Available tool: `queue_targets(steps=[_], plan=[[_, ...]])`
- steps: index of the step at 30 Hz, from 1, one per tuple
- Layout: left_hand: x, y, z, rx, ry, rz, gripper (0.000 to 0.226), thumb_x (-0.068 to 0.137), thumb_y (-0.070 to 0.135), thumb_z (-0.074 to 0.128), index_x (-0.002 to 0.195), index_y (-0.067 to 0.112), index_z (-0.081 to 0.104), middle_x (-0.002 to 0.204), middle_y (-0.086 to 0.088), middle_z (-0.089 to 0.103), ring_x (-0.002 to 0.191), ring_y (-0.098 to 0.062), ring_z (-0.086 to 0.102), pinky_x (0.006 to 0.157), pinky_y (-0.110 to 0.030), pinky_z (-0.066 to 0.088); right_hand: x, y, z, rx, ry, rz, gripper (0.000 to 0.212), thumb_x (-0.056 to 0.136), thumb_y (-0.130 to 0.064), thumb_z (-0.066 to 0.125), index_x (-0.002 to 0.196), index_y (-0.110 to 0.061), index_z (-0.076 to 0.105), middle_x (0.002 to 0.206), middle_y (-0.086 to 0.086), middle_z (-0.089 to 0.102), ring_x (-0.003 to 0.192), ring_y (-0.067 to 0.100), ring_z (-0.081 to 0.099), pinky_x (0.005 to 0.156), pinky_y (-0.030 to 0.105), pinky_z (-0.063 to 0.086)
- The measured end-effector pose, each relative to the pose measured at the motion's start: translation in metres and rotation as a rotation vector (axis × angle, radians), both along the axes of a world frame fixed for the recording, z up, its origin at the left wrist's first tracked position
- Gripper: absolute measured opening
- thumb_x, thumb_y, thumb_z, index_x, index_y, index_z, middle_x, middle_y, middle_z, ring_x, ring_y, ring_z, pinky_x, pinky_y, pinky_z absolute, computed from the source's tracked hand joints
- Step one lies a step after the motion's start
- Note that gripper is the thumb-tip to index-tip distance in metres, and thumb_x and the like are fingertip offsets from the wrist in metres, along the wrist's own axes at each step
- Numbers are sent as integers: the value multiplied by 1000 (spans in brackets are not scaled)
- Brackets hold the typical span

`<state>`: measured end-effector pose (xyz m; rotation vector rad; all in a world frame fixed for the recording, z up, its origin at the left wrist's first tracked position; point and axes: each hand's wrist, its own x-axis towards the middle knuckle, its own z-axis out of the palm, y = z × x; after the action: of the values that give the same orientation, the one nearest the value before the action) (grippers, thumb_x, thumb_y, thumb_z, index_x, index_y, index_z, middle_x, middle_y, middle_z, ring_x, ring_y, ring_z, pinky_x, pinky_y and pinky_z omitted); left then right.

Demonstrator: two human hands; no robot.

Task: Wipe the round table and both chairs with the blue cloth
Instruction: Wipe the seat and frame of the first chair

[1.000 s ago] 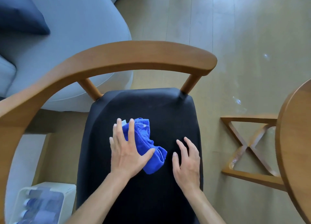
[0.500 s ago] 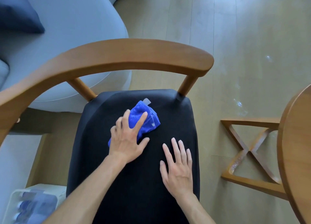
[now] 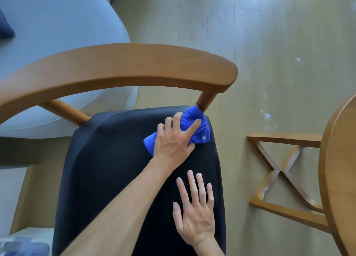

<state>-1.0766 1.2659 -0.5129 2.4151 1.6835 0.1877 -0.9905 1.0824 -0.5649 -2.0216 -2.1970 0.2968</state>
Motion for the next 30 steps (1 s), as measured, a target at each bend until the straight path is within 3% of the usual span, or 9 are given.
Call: queue_targets(steps=[3, 5, 8, 15, 18, 20, 24, 27, 30], plan=[[19, 10, -3, -12, 88, -74, 56, 71, 57, 66, 122, 34, 58, 124, -14, 58, 87, -31, 57, 67, -37, 45, 0, 1, -3, 15, 14, -7, 67, 82, -41, 49, 145, -22, 37, 156, 10, 28, 145, 29, 24, 113, 52, 22], [12, 15, -4, -8, 115, -93, 54, 71, 53, 69, 121, 34, 58, 123, -13, 58, 87, -30, 57, 67, -37, 45, 0, 3, -2, 14, 23, -4, 67, 82, -40, 49, 145, -22, 37, 156, 9, 28, 145, 29, 23, 113, 52, 22], [-16, 23, 0, -61, 2, -52, 49, 69, 35, 75, 116, 26, 64, 116, -17, 59, 83, -35, 56, 66, -39, 46, -1, 3, -1, 6, 20, 0, 68, 81, -39, 48, 145, -22, 37, 156, 8, 27, 145, 29, 23, 114, 51, 20], [-180, -3, -6, -106, -34, 325, 54, 70, 23, 79, 121, 17, 63, 120, -22, 51, 94, -44, 52, 78, -52, 47, -4, 6, 2, -28, -16, -16, 64, 85, -39, 44, 145, -22, 36, 157, 8, 27, 145, 30, 21, 115, 53, 19], [-256, -56, -19, -143, -55, 614, 56, 74, 23, 78, 124, 24, 54, 120, -20, 45, 100, -44, 50, 84, -53, 47, -6, 6, 5, -42, -42, -18, 63, 86, -39, 43, 146, -22, 37, 156, 9, 28, 146, 30, 20, 114, 54, 20], [-286, -106, -25, -211, -71, 870, 49, 80, 35, 70, 122, 33, 47, 117, -17, 43, 102, -41, 51, 88, -51, 45, -6, 5, 5, -45, -54, -20, 62, 87, -38, 43, 146, -21, 39, 157, 10, 28, 146, 30, 19, 114, 54, 19], [-269, -155, -29, -240, -132, 1153, 34, 85, 42, 54, 116, 29, 47, 119, -17, 43, 94, -40, 54, 87, -50, 45, -7, 3, 4, -48, -72, -15, 62, 89, -39, 43, 148, -22, 33, 158, 9, 24, 147, 30, 17, 116, 54, 17], [-239, -146, -15, -131, -149, 1159, 24, 86, 36, 53, 109, 31, 48, 121, -16, 42, 91, -39, 54, 84, -48, 46, -6, 3, 1, -34, -72, -16, 61, 89, -39, 43, 147, -21, 37, 158, 9, 25, 147, 30, 19, 117, 53, 16], [-182, -140, -4, -33, -166, 1025, 36, 83, 21, 62, 119, 22, 55, 124, -20, 42, 102, -41, 51, 85, -48, 44, -5, 2, 3, -24, -57, -25, 59, 90, -38, 43, 146, -20, 40, 157, 9, 27, 146, 30, 20, 117, 53, 16]])
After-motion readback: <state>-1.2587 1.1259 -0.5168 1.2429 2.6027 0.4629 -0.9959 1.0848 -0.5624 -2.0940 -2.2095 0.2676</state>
